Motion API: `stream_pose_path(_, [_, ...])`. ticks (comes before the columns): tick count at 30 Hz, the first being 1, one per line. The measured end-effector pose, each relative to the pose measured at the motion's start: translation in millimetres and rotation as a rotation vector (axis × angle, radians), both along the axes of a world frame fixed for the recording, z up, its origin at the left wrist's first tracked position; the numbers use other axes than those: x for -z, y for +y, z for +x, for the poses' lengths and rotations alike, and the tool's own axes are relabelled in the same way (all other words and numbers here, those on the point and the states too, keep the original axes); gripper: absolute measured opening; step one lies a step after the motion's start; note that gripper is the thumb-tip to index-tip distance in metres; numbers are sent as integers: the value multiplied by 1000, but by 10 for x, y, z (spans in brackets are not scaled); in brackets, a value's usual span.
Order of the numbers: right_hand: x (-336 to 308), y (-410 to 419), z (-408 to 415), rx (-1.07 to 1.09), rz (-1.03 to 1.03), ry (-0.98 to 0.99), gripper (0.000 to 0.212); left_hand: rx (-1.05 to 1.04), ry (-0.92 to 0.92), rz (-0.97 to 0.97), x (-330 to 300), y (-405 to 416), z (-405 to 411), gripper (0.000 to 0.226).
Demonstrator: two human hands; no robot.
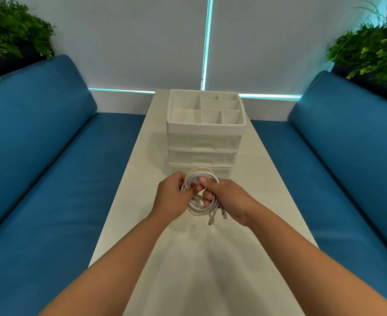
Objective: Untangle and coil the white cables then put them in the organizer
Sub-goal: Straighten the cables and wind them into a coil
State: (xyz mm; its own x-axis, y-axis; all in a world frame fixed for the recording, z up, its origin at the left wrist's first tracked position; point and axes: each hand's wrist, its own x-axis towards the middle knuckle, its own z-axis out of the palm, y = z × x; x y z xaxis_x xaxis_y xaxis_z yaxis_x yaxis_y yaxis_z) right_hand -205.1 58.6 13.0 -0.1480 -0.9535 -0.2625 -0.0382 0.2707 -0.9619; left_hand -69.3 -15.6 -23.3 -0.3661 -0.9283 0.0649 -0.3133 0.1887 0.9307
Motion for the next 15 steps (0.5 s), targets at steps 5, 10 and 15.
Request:
stream_pose_path(5, [-21, 1, 18, 21, 9, -118, 31, -28, -114, 35, -20, 9, -53, 12])
stream_pose_path(10, [-101, 29, -3, 58, 30, -359, 30, 345, 176, 472, -30, -31, 18, 32])
stream_pose_path(15, [-200, 1, -62, 47, 38, -544, 29, 393, 403, 445, -88, 49, 17, 24])
